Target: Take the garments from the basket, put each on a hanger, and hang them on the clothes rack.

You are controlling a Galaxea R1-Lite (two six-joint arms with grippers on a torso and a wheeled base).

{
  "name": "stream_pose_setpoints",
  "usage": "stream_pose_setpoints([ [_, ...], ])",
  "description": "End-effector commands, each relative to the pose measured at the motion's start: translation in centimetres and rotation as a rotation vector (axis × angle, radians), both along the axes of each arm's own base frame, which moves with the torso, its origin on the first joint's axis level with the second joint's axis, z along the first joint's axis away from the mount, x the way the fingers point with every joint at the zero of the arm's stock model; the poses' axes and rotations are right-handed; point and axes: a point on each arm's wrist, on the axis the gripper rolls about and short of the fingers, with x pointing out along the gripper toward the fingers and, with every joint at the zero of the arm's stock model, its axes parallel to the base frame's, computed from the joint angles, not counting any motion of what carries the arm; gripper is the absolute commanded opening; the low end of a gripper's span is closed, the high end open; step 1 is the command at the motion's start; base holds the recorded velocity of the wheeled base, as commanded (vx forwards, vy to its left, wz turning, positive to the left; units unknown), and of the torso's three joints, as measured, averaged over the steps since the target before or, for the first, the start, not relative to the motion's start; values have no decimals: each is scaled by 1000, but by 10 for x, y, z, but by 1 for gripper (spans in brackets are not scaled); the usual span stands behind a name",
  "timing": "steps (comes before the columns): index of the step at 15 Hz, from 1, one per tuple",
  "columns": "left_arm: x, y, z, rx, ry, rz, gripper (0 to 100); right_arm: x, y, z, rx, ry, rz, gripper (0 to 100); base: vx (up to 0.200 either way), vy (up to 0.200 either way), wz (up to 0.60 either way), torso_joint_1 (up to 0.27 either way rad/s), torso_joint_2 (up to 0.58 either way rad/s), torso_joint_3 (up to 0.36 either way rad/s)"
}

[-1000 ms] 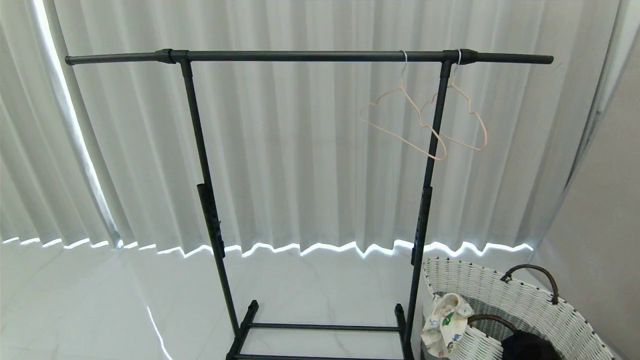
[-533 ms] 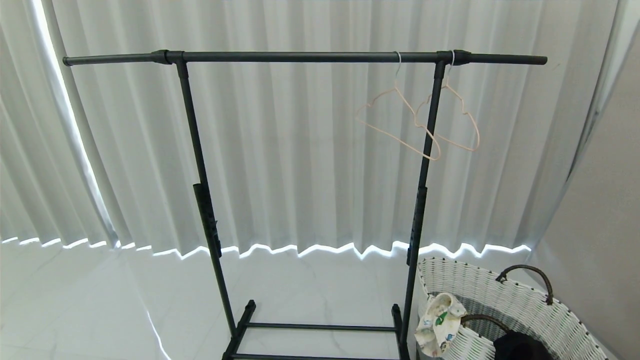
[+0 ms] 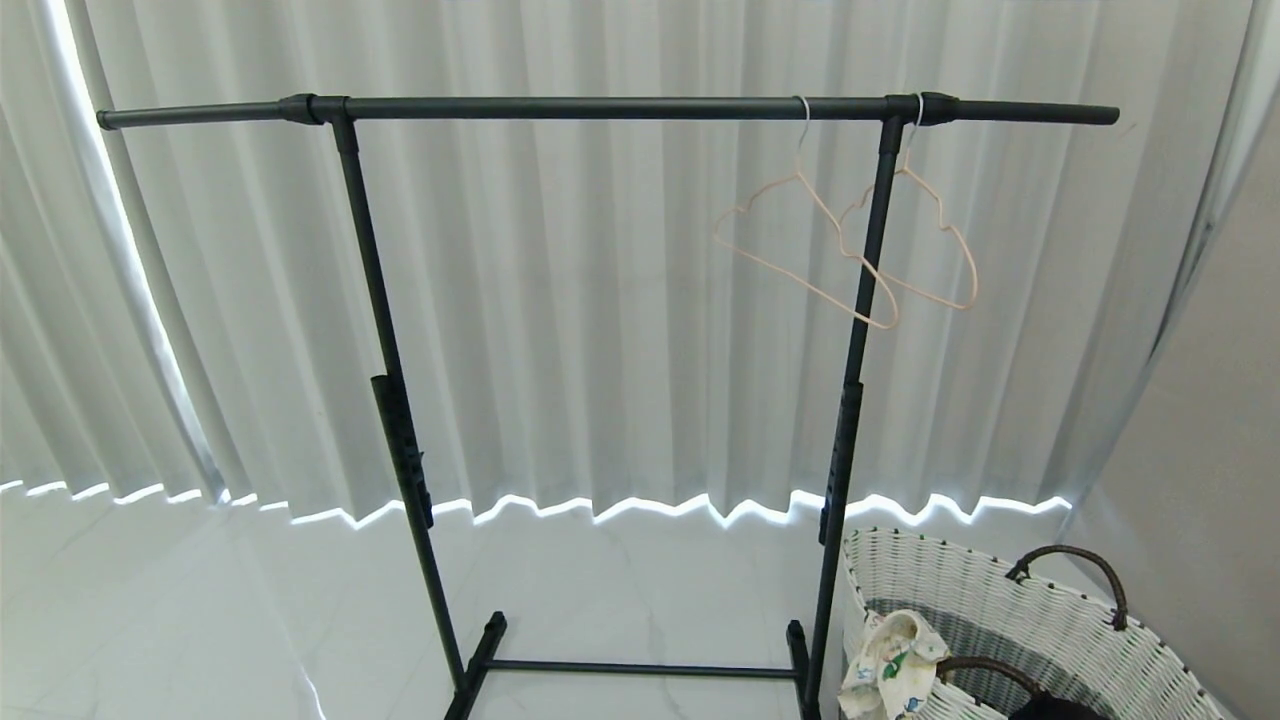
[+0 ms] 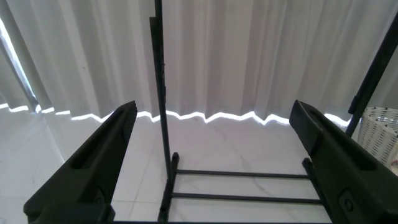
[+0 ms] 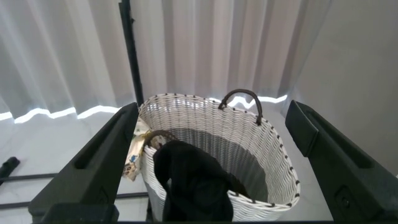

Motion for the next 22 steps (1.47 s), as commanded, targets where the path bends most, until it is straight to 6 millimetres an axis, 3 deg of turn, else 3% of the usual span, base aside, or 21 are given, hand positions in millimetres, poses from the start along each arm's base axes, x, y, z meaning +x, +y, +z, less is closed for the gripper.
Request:
stream_pose_setpoints([
  [1, 0, 0, 0, -1, 0, 0, 100, 1, 0, 0, -15, 14, 2, 100, 0, 0, 0, 0, 0, 0],
  [3, 0, 0, 0, -1, 1, 0, 100, 0, 0, 4, -22, -6, 19, 100, 0, 0, 0, 0, 0, 0],
  [5, 0, 0, 0, 1, 1, 0, 100, 0, 2, 43, -21, 3, 171, 100, 0, 0, 0, 0, 0, 0],
  [7, 0, 0, 0, 3, 1, 0, 100, 24, 3, 59, -119, 202, 203, 100, 0, 0, 0, 0, 0, 0],
  [9, 0, 0, 0, 3, 1, 0, 100, 68, 5, 63, -226, 485, 236, 100, 0, 0, 0, 0, 0, 0],
  [12, 0, 0, 0, 3, 1, 0, 100, 136, 8, 39, -414, 822, 368, 100, 0, 0, 0, 0, 0, 0],
  [14, 0, 0, 0, 3, 1, 0, 100, 173, 5, 18, -501, 892, 414, 100, 0, 0, 0, 0, 0, 0],
  [15, 0, 0, 0, 4, 1, 0, 100, 180, 3, 13, -514, 904, 420, 100, 0, 0, 0, 0, 0, 0],
  [16, 0, 0, 0, 4, 1, 0, 100, 197, -1, -5, -542, 953, 439, 100, 0, 0, 0, 0, 0, 0],
  [22, 0, 0, 0, 4, 1, 0, 100, 217, -3, -44, -573, 1097, 468, 100, 0, 0, 0, 0, 0, 0],
])
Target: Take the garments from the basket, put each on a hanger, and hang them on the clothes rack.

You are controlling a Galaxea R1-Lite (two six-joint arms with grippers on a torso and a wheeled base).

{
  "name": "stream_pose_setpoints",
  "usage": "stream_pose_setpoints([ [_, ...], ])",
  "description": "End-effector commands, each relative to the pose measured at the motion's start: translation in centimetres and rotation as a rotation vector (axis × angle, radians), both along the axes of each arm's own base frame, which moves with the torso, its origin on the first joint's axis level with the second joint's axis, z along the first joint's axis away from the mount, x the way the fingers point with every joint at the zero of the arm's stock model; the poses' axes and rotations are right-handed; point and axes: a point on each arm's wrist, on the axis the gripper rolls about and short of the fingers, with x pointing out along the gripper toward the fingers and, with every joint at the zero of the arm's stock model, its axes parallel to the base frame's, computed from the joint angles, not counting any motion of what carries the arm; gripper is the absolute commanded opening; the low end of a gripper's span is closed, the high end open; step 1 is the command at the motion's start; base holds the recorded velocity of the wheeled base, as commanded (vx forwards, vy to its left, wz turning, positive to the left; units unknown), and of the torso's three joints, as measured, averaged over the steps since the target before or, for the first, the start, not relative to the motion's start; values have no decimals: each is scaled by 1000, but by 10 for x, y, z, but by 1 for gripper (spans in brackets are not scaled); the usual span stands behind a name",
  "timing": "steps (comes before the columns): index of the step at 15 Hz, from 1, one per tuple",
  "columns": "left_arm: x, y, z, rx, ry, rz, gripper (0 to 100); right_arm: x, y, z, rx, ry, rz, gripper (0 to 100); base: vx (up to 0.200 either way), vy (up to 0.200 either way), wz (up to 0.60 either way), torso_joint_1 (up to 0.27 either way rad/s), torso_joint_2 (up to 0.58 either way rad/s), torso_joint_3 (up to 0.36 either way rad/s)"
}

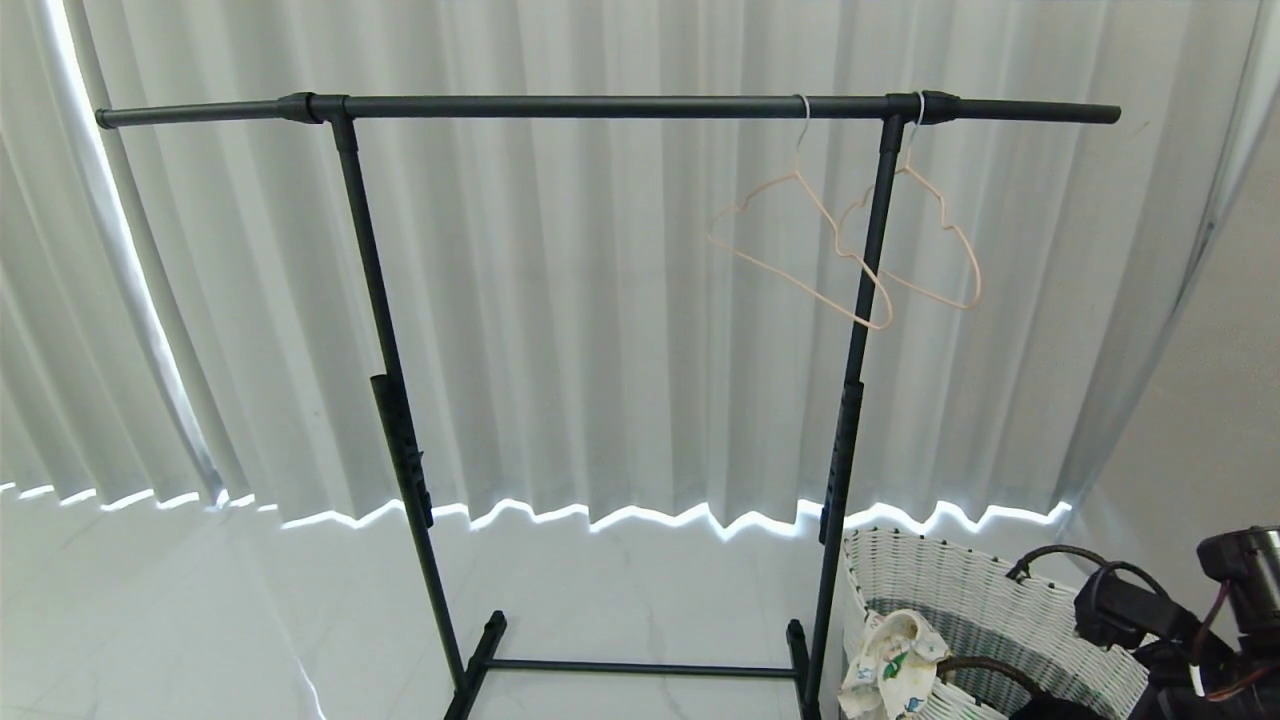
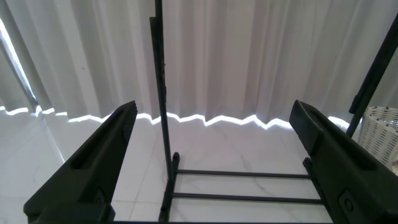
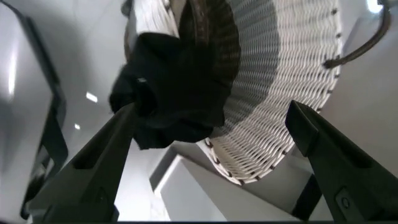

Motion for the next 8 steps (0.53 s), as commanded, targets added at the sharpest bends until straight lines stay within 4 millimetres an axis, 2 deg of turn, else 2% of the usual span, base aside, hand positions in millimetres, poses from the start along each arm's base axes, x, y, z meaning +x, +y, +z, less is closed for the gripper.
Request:
stream_pose_setpoints([
  [1, 0, 0, 0, 0, 2, 0, 100, 10, -2, -25, -17, 102, -9, 100, 0, 0, 0, 0, 0, 0],
  [3, 0, 0, 0, 0, 2, 0, 100, 19, -3, -34, -49, 72, -30, 100, 0, 0, 0, 0, 0, 0],
  [8, 0, 0, 0, 0, 2, 0, 100, 24, -4, -42, -58, 76, -35, 100, 0, 0, 0, 0, 0, 0],
])
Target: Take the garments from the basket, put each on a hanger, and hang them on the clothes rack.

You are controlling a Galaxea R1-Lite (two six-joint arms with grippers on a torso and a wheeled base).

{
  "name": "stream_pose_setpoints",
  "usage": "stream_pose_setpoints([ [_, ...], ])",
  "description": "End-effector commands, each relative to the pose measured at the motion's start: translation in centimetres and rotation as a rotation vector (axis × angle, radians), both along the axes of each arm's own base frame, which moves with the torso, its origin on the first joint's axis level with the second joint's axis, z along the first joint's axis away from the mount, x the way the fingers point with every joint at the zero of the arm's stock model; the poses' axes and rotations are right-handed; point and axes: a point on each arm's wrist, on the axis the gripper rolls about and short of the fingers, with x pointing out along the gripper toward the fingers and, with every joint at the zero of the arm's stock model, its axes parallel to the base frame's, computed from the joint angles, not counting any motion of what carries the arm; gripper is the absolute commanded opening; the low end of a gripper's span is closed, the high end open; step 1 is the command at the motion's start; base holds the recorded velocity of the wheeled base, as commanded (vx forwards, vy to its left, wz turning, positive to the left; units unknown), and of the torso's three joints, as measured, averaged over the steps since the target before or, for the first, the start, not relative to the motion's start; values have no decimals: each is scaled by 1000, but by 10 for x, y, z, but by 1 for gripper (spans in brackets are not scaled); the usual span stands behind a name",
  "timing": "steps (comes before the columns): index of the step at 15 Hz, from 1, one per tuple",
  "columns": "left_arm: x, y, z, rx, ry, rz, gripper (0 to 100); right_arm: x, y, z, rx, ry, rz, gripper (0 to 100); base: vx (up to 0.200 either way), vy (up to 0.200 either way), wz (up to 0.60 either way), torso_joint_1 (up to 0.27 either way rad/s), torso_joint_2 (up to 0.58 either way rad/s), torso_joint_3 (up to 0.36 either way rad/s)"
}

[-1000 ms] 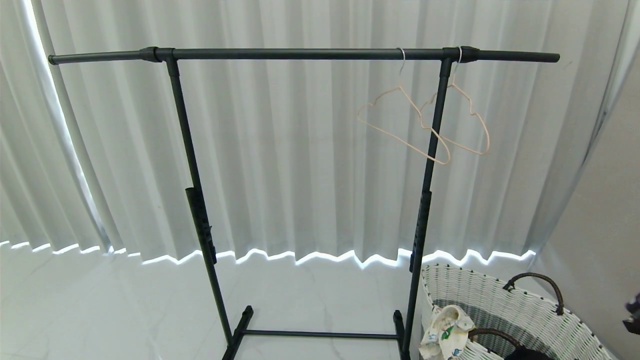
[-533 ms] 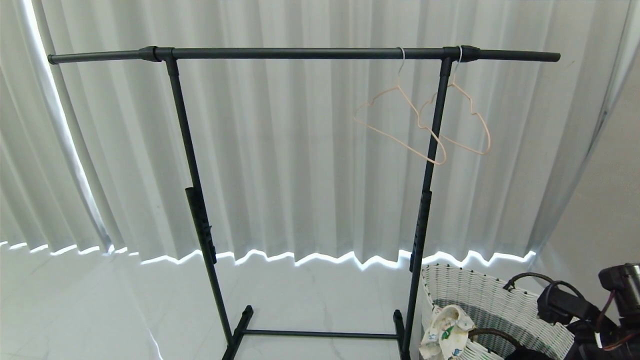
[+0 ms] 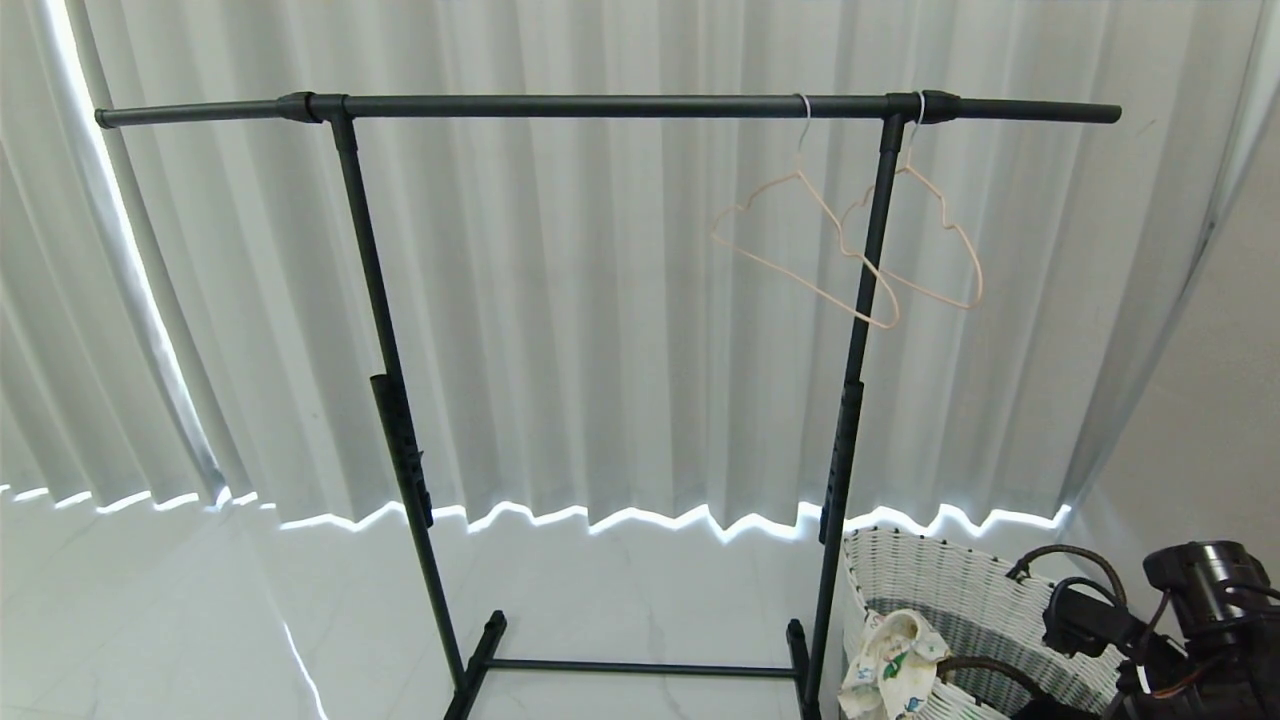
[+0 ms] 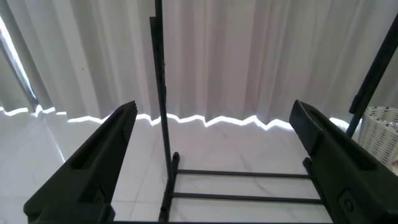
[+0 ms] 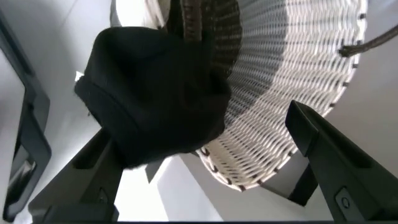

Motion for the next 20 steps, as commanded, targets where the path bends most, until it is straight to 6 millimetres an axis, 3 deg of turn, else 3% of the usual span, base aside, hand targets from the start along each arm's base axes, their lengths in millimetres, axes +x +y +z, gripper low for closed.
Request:
stream_pose_setpoints([
  [1, 0, 0, 0, 0, 1, 0, 100, 3, 0, -5, -3, 1, -1, 100, 0, 0, 0, 0, 0, 0],
  [2, 0, 0, 0, 0, 1, 0, 100, 2, 0, -4, -13, -5, -6, 100, 0, 0, 0, 0, 0, 0],
  [3, 0, 0, 0, -1, 1, 0, 100, 0, 0, -3, -21, -7, -9, 0, 0, 0, 0, 0, 0, 0],
  [6, 0, 0, 0, -3, 1, 0, 100, -12, 0, 11, -48, -70, -21, 0, 0, 0, 0, 0, 0, 0],
  [9, 0, 0, 0, -3, 0, 0, 100, -21, 1, 40, -50, -198, -19, 0, 0, 0, 0, 0, 0, 0],
  [16, 0, 0, 0, -4, 0, 0, 100, -51, 6, 135, -9, -271, -32, 0, 0, 0, 0, 0, 0, 0],
  [20, 0, 0, 0, -4, 0, 0, 100, -56, 20, 174, 10, -341, 58, 0, 0, 0, 0, 0, 0, 0],
])
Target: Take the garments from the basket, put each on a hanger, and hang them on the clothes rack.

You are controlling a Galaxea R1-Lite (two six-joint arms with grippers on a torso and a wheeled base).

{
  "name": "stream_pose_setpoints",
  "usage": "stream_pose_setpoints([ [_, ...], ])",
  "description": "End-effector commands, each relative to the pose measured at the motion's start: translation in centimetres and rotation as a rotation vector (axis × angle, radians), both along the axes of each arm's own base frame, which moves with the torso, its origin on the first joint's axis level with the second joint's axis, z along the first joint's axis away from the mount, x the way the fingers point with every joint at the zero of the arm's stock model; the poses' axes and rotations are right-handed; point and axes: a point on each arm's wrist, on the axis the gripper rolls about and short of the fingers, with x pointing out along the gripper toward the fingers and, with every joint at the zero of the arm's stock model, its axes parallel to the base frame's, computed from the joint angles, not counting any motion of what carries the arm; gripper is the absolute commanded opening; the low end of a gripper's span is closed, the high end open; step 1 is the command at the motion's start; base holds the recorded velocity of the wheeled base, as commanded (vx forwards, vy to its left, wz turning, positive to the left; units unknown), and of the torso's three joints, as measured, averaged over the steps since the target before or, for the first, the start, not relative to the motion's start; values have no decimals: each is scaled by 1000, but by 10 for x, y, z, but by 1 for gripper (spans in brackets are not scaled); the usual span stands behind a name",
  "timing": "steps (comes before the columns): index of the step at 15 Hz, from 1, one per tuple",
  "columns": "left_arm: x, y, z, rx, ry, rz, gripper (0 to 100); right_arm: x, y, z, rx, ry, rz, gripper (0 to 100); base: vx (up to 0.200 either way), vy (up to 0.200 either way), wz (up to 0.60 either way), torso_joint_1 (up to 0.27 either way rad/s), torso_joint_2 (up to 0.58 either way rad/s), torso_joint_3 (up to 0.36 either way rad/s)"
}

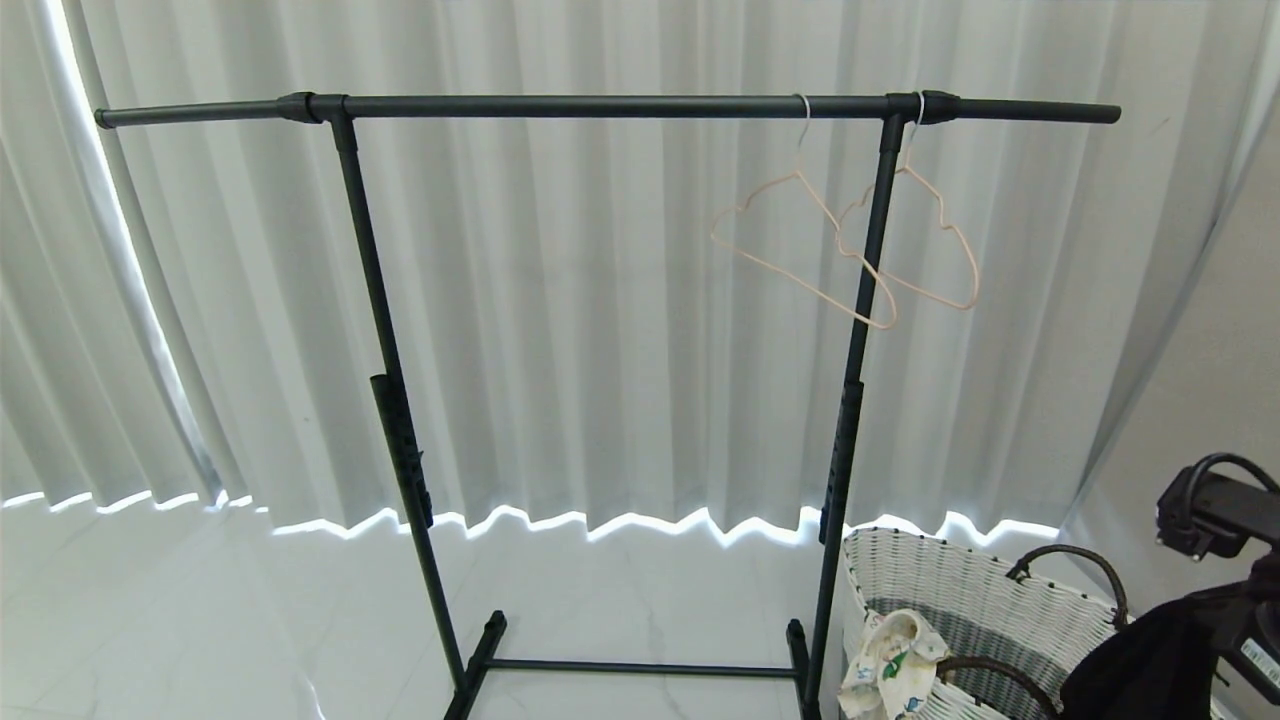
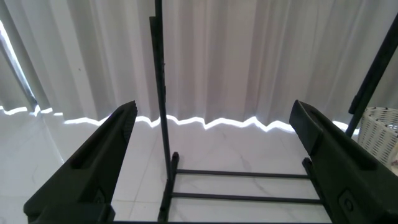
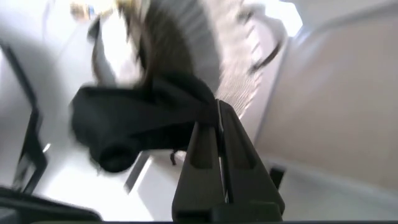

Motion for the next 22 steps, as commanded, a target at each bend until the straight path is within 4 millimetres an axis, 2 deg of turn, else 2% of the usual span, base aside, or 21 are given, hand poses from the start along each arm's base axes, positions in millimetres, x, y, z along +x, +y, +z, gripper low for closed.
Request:
stream_pose_setpoints([
  [1, 0, 0, 0, 0, 0, 0, 100, -7, 7, 27, 10, -111, 48, 0, 0, 0, 0, 0, 0, 0],
  [4, 0, 0, 0, 4, 1, -2, 100, -10, 20, 54, 24, -187, 134, 0, -200, 0, 0, 2, 4, 2],
  [6, 0, 0, 0, 4, 1, -2, 100, -9, 28, 65, 28, -222, 176, 0, -200, 0, 0, 5, 2, 5],
  [9, 0, 0, 0, 1, 0, -1, 100, -10, 35, 70, 33, -238, 216, 0, -200, 0, 0, 1, -1, 5],
  [11, 0, 0, 0, 3, 1, -1, 100, -7, 41, 78, 46, -258, 240, 0, 0, 0, 0, 0, 0, 0],
  [12, 0, 0, 0, 0, 0, -1, 100, -6, 47, 82, 69, -257, 255, 0, 0, 0, 0, 0, 0, 0],
  [15, 0, 0, 0, 32, 0, -2, 100, -7, 81, 95, 207, -193, 321, 0, 0, 0, 0, 0, 0, 0],
  [19, 0, 0, 0, 60, -1, -4, 100, 7, 108, 98, 191, -161, 339, 0, 0, 0, 0, 0, 0, 0],
  [22, 0, 0, 0, 47, 2, -7, 100, 11, 113, 92, 181, -135, 344, 0, 0, 0, 0, 0, 0, 0],
])
